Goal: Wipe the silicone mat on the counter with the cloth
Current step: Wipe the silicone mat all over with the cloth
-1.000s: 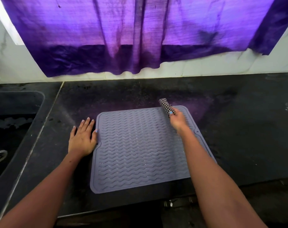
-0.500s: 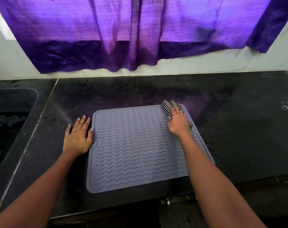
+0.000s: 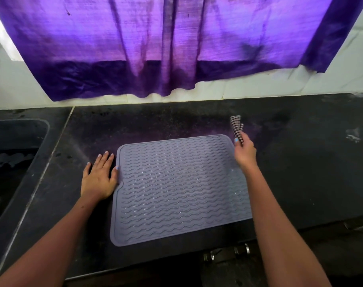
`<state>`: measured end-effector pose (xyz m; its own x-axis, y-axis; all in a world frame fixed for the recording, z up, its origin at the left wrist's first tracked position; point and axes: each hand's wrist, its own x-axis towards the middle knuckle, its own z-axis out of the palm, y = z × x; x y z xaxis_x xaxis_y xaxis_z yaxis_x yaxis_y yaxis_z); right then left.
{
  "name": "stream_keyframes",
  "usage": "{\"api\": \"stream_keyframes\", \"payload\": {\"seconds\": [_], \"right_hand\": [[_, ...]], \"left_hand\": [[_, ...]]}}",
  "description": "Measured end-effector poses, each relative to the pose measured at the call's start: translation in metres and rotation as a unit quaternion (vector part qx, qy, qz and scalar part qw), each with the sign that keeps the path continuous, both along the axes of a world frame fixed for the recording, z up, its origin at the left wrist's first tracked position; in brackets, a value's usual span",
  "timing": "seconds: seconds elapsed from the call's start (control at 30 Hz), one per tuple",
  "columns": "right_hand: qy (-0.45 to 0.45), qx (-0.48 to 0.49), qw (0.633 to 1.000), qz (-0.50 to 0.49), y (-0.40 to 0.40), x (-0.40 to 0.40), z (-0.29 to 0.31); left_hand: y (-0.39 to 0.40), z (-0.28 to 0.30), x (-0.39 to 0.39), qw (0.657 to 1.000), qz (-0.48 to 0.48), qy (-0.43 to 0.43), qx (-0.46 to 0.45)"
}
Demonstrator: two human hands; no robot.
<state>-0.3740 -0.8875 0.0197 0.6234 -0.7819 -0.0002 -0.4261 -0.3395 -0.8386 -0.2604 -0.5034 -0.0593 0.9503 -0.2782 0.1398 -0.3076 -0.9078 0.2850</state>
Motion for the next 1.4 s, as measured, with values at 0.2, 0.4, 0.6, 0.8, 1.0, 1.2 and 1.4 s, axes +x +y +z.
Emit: {"api": "stream_keyframes", "payload": {"seconds": [0.2,0.4,0.6,0.8,1.0,1.2,1.4], "right_hand": [[0.184,-0.180,0.947,0.192,0.036,-0.016,-0.045],[0.136,-0.083,0.972,0.174,0.028,-0.013,-0.042],[0.003,0.201,0.978,0.055,0.008,-0.008,-0.020],[0.070,-0.042,0.992,0.093,0.031,-0.019,-0.009],[0.201,-0.270,0.923,0.189,0.069,-0.028,-0.056],[0.151,-0.142,0.952,0.225,0.051,-0.028,-0.044],[0.045,0.115,0.987,0.107,0.036,-0.023,-0.016]], "left_hand": [[-0.001,0.000,0.000,1.000,-0.005,-0.001,0.002],[-0.001,-0.001,0.000,1.000,0.001,0.001,0.003],[-0.001,0.000,0.000,1.000,-0.002,-0.001,0.002],[0.000,0.001,-0.001,1.000,-0.004,-0.004,-0.004],[0.000,0.000,0.000,1.000,-0.001,-0.004,-0.002],[0.000,-0.002,0.001,1.000,-0.002,-0.005,-0.003],[0.000,0.002,-0.001,1.000,-0.004,0.005,-0.008]]}}
